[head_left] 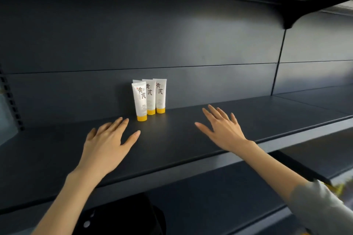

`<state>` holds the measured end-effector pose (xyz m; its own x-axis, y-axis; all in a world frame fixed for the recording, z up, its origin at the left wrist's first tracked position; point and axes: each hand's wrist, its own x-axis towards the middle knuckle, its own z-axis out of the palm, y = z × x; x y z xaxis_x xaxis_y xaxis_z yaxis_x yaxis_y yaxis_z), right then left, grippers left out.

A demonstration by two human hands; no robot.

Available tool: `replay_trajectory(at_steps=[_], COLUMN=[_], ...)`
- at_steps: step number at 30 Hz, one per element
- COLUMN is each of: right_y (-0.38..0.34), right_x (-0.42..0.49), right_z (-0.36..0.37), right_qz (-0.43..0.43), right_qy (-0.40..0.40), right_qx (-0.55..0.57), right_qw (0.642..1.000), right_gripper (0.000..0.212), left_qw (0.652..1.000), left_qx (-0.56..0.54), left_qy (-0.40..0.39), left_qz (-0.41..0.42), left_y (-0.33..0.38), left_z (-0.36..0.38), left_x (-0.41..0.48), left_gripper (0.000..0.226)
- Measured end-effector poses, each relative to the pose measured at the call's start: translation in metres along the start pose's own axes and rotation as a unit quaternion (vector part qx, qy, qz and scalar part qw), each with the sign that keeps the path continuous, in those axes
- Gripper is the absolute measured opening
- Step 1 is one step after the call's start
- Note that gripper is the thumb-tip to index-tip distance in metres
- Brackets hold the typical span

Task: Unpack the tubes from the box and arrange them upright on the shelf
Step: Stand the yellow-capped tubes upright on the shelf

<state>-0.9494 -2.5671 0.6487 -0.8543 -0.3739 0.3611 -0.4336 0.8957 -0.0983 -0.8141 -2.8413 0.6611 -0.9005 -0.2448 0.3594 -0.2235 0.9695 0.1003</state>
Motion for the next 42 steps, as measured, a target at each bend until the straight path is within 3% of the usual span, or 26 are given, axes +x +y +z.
replay_trajectory(at_steps=[15,23,31,37,42], right_y=[0.149,0.240,0.313,0.343,0.361], right_x=[-0.135,-0.209,-0.285,-0.325,-0.354], right_z=[-0.042,-0.034,-0.003,0.031,0.062], right_qz=[0.119,0.159,0.240,0.318,0.406], right_qy=[0.020,0.000,-0.072,-0.117,-0.129], right_qx=[-0.053,-0.076,-0.086,-0.072,-0.058], right_qw=[0.991,0.984,0.964,0.938,0.903], right_gripper=[0.083,0.083,0.086,0.089,0.083], left_qw=[0.990,0.992,0.976,0.962,0.942], left_qx=[-0.075,-0.020,0.002,-0.002,-0.001], left_qy=[0.070,0.026,-0.015,-0.083,-0.157], left_qz=[0.095,0.120,0.215,0.262,0.297], left_y=[0.153,0.252,0.326,0.363,0.385], left_z=[0.010,0.049,0.098,0.160,0.220], left_x=[-0.021,-0.066,-0.095,-0.089,-0.069], left_gripper=[0.066,0.090,0.077,0.075,0.093])
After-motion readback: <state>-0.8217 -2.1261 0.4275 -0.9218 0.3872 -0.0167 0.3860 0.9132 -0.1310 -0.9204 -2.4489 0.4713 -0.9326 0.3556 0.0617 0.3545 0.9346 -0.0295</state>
